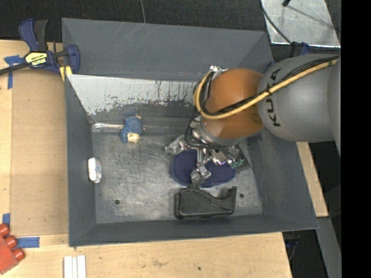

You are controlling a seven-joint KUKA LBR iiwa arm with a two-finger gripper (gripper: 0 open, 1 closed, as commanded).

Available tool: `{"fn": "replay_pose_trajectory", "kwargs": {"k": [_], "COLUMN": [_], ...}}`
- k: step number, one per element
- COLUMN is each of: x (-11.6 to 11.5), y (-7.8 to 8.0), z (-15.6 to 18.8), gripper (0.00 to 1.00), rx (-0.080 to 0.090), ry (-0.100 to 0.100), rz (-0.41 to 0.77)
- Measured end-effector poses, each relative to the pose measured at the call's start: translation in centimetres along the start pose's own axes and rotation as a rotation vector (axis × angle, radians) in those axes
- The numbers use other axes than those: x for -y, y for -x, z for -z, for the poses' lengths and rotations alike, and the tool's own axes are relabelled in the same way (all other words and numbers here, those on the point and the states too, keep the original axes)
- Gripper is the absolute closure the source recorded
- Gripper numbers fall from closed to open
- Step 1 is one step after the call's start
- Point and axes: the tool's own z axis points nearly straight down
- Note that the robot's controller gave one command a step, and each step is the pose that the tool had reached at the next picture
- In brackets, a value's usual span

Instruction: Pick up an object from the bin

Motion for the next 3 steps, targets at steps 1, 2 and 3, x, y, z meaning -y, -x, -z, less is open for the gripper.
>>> {"fn": "replay_pose_trajectory", "kwargs": {"k": [1, 2, 3], "x": [0.0, 0.9, 7.7], "y": [0.1, -0.5, 0.4], "z": [0.2, 11.5, 23.6], "gripper": [1.00, 1.00, 1.00], "rx": [-0.001, 0.001, 0.001], "ry": [-0.001, -0.005, -0.007], "rz": [0.000, -0.022, 0.215]}}
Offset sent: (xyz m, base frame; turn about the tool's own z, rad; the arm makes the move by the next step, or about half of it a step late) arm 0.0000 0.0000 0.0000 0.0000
